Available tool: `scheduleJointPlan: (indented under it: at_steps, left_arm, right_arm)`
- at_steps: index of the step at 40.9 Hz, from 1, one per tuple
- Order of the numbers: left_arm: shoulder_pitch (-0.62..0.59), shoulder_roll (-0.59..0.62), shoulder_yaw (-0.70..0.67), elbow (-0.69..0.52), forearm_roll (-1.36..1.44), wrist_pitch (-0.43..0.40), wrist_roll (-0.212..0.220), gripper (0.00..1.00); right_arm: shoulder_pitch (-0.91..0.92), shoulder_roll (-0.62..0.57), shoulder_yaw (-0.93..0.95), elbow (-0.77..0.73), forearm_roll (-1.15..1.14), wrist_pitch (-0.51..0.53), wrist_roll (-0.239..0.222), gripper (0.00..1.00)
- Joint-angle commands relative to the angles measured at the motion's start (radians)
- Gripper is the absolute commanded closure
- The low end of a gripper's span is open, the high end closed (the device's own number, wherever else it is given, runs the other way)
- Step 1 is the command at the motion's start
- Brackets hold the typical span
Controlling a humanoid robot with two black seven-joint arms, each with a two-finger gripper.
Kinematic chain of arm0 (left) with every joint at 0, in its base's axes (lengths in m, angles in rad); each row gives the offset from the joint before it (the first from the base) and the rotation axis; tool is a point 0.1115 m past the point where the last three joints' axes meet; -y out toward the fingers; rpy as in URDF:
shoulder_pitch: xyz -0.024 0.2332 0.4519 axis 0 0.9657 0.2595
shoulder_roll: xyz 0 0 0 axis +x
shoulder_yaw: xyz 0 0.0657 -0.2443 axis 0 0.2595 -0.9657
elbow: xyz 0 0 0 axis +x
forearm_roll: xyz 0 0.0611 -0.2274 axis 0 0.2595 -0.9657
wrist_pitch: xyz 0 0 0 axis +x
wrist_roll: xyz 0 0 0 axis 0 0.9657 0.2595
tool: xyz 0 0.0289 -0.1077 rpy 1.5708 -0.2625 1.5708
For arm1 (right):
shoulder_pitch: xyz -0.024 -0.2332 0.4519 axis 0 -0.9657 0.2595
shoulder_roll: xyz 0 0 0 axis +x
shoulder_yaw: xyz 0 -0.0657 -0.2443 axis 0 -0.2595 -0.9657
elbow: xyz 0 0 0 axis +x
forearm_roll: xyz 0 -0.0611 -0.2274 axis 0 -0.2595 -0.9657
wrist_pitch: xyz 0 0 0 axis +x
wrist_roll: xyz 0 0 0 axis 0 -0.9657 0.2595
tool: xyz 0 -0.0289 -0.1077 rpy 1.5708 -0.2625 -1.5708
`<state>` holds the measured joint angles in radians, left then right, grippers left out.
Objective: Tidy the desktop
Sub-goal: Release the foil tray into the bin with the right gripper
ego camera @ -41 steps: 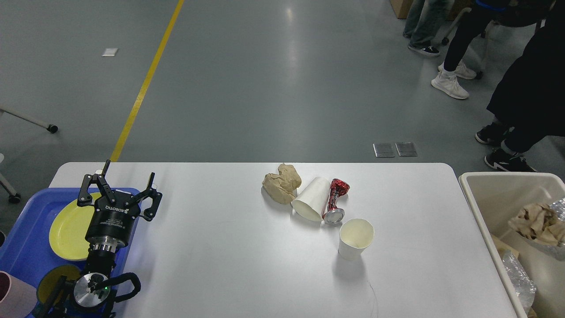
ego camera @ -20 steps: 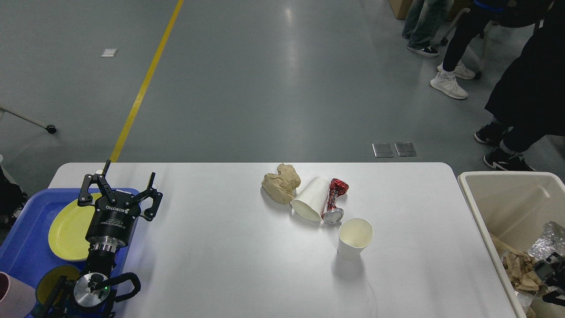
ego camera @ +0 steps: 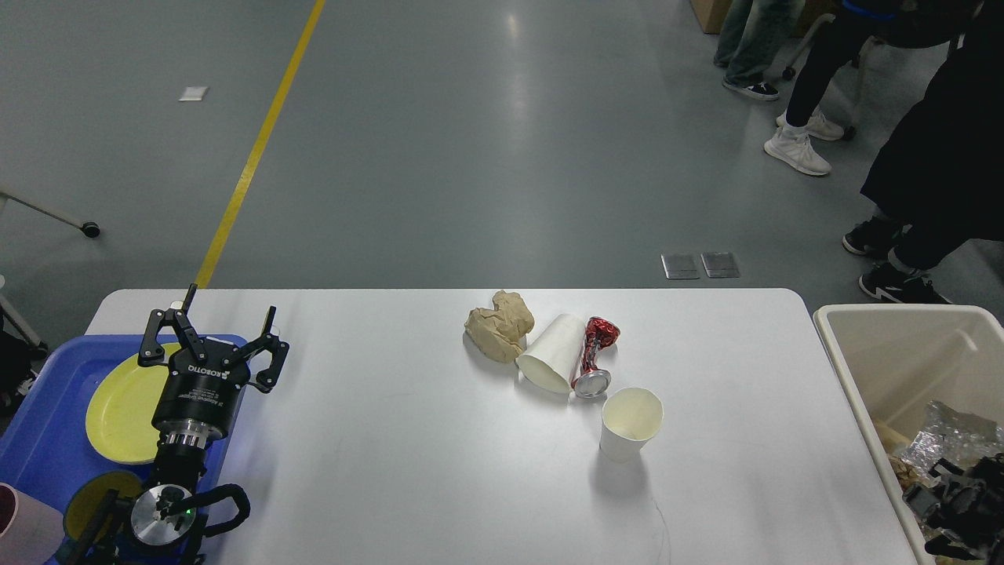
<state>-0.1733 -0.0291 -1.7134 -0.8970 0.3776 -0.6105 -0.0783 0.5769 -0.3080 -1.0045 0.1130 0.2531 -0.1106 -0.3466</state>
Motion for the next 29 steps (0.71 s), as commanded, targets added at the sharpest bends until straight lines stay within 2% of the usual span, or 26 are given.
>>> scheduleJointPlan:
  at_steps: [1,19,24,29]
  left_arm:
    - [0.000,0.000,0.000,0.000,0.000,0.000,0.000,0.04]
    - [0.000,0.000,0.000,0.000,0.000,0.000,0.000,0.04]
    - [0.000,0.000,0.000,0.000,0.000,0.000,0.000,0.04]
    - [0.000,0.000,0.000,0.000,0.000,0.000,0.000,0.04]
  right_arm:
    - [0.008,0.004,0.000,0.001,0.000,-0.064,0.000,0.02]
    - [0.072,-0.006,0.009,0.054,0.002,-0.057,-0.002,0.00]
    - [0.162,-0.072,0.004,0.146,0.000,-0.037,-0.002,0.00]
    - [0.316,-0.154,0.000,0.301,-0.012,-0.008,0.000,0.00]
